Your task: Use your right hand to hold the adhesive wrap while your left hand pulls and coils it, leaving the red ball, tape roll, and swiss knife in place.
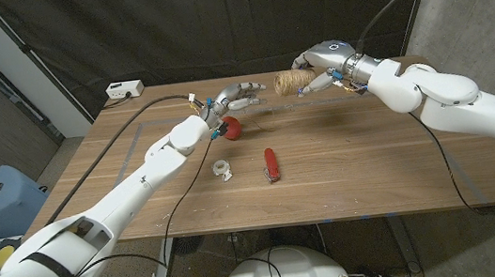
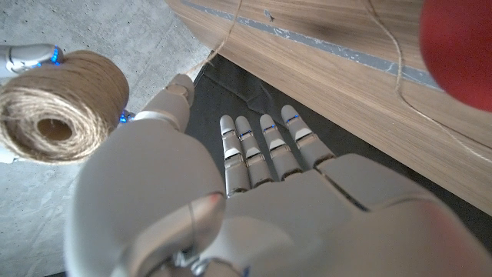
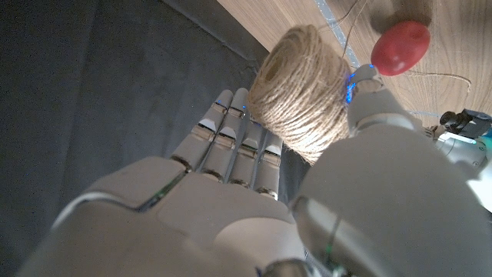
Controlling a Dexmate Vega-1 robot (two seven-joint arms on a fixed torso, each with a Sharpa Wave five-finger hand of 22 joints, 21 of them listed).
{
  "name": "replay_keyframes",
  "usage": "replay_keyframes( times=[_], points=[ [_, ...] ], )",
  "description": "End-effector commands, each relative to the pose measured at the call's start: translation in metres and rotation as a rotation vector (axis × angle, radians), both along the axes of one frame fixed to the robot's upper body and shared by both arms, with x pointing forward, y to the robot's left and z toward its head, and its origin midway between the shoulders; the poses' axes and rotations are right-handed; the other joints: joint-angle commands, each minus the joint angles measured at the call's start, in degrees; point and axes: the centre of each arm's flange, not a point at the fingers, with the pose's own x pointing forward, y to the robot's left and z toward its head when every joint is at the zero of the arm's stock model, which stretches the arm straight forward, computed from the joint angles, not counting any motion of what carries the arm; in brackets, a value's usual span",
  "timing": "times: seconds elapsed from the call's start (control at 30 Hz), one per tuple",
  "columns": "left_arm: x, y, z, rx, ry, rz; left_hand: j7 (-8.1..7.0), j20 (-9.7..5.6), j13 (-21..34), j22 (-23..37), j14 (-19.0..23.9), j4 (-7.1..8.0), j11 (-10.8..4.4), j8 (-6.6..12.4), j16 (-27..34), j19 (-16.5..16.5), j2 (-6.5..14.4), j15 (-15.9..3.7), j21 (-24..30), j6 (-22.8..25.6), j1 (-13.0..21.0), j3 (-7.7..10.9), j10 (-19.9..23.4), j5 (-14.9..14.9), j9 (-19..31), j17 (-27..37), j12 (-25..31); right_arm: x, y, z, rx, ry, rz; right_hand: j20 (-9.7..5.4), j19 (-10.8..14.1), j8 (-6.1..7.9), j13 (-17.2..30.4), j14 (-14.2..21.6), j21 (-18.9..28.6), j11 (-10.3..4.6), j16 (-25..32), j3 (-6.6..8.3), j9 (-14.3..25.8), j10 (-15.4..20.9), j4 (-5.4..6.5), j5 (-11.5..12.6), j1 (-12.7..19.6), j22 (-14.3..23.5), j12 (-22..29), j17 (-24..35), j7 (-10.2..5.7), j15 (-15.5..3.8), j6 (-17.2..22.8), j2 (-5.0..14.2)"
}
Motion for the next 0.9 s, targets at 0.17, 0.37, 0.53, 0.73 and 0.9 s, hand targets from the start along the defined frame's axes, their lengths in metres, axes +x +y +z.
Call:
replay_keyframes(
  times=[0.17,0.37,0.53,0.73,0.9],
  points=[
    [0.005,-0.025,0.003,0.032,-0.012,-0.013,0.28,0.07,0.65,0.25,1.44,0.10,-0.23,0.53,0.49,0.12,1.31,0.06,-0.02,2.33,1.87,-0.26,1.78,0.23,0.11,0.39,0.79,-0.004,0.007,0.010,0.003,-0.023,0.020,-1.00,0.50,0.23,0.31,0.55,0.24,-4.63,0.37,-0.35,0.09,5.21,0.14,0.19,2.91,0.23,0.27,0.51,-2.84,-8.72,3.65,3.11],
    [0.006,-0.032,0.002,0.018,-0.026,-0.002,-0.64,-0.40,1.41,0.30,4.80,-0.02,-0.21,1.56,1.75,2.26,1.95,-1.13,0.77,6.63,2.97,-1.24,5.14,0.68,0.19,0.78,2.50,-0.003,0.008,0.010,0.009,-0.025,0.024,-0.99,0.53,0.27,0.24,0.73,0.23,-4.61,0.49,-0.49,0.07,5.39,0.07,0.15,3.13,0.24,0.28,0.71,-2.80,-8.70,3.86,3.16],
    [0.006,-0.036,0.001,-0.012,-0.046,0.008,-1.40,-0.86,2.04,0.35,8.99,-0.24,-1.40,3.06,3.66,4.62,2.93,-2.51,1.67,12.67,4.79,-2.23,10.42,1.40,0.09,1.20,4.36,-0.003,0.010,0.013,0.012,-0.028,0.029,-1.00,0.75,0.36,0.22,0.97,0.29,-4.85,0.63,-0.63,0.10,5.66,0.13,0.11,3.16,0.24,0.35,0.90,-2.75,-8.86,4.12,3.29],
    [0.006,-0.039,-0.001,-0.032,-0.052,0.017,-1.79,-1.34,2.25,0.41,10.95,-0.12,-1.71,3.94,4.82,5.68,3.56,-3.41,2.12,16.75,5.66,-3.14,14.31,1.95,-0.07,1.35,5.25,-0.002,0.011,0.015,0.014,-0.032,0.029,-1.01,0.92,0.47,0.03,1.46,0.33,-4.88,0.96,-0.78,0.10,6.21,0.11,0.07,3.41,0.25,0.42,1.20,-2.85,-8.93,4.51,3.53],
    [0.005,-0.043,-0.002,-0.037,-0.057,0.025,-2.22,-1.94,2.36,0.44,13.31,0.05,-2.14,4.58,5.50,6.85,4.18,-4.07,2.65,19.76,5.98,-3.10,17.07,2.60,-0.19,1.03,5.73,-0.001,0.012,0.018,0.008,-0.042,0.028,-1.03,1.09,0.50,-0.11,1.62,0.37,-4.88,1.08,-0.95,0.06,6.26,0.12,0.03,3.49,0.25,0.34,1.38,-2.86,-8.98,4.73,3.59]
  ],
)
